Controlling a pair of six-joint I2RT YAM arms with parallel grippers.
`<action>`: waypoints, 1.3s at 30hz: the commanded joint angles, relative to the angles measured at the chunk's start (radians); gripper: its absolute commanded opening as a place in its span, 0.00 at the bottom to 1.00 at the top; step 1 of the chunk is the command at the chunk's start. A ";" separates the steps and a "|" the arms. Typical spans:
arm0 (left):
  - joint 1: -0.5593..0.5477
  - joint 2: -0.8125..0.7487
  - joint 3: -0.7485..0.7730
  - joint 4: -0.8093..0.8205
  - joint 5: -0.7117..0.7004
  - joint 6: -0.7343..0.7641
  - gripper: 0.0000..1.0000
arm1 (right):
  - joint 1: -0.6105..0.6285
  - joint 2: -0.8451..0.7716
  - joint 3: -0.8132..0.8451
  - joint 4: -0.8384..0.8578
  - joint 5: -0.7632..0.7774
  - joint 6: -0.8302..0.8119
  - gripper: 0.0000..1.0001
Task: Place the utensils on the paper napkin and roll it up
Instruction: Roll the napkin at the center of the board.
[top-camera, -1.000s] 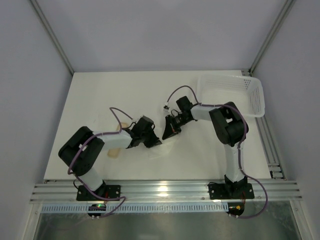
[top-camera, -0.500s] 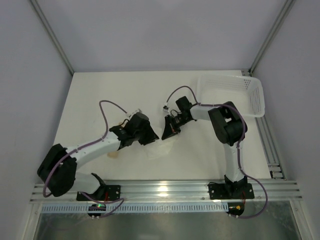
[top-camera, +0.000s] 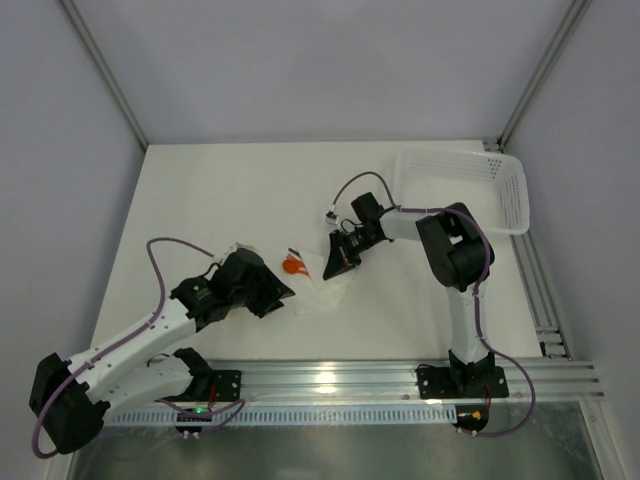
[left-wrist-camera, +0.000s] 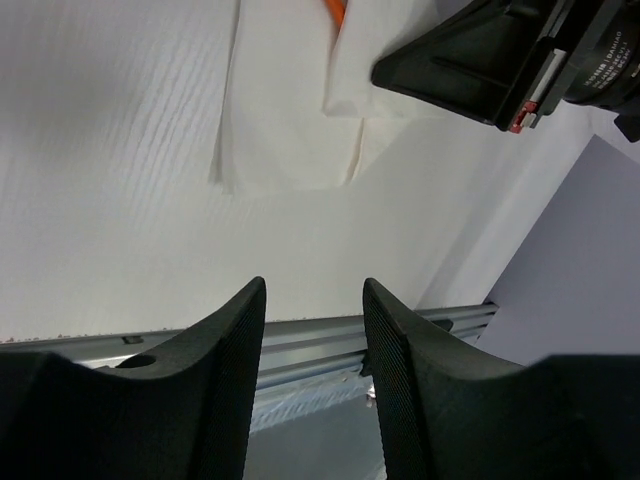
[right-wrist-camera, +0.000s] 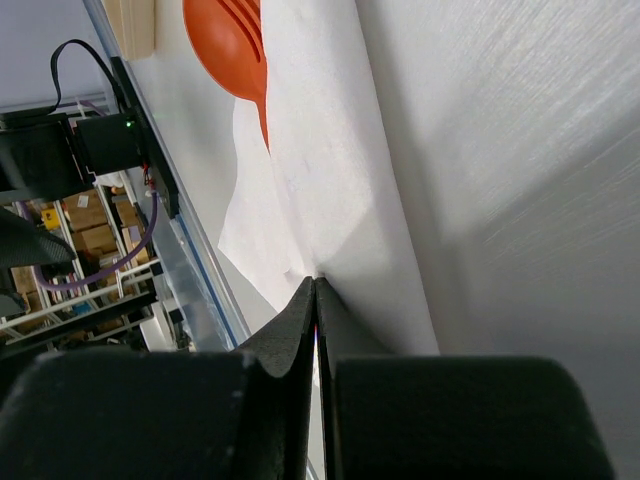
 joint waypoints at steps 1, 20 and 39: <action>-0.006 -0.001 -0.036 -0.021 -0.007 -0.083 0.47 | 0.012 0.041 0.005 0.018 0.110 -0.041 0.04; -0.006 0.292 -0.139 0.353 0.022 -0.174 0.47 | 0.017 0.032 -0.001 0.011 0.111 -0.049 0.03; -0.015 0.317 -0.168 0.389 0.015 -0.185 0.45 | 0.017 0.035 -0.001 0.018 0.110 -0.044 0.04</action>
